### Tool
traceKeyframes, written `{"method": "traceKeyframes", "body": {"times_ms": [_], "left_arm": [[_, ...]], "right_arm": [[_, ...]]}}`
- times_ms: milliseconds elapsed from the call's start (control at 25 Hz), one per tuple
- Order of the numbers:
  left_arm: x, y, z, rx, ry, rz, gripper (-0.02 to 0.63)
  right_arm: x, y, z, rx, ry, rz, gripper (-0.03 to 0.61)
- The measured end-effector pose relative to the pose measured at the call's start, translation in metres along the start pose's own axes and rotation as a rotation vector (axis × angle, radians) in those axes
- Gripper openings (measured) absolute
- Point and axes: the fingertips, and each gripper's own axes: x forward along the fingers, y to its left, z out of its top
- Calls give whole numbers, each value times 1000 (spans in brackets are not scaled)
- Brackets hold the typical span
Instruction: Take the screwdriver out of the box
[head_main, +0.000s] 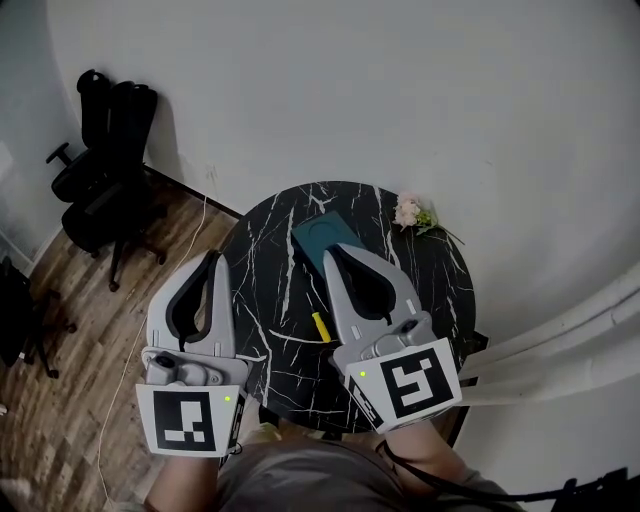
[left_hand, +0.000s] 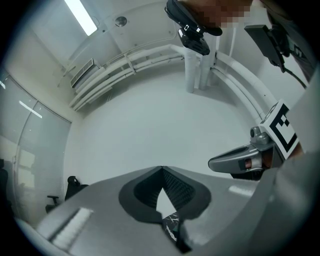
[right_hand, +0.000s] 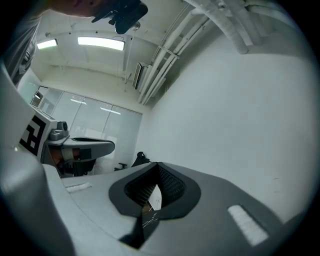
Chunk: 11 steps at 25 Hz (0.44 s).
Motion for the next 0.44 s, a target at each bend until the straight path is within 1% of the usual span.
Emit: {"method": "traceKeyframes", "body": {"times_ms": [440], "left_arm": [[6,-2,-5,0,19,6,0]], "right_arm": [[2,-5,-3,0,-3,5,25]]}}
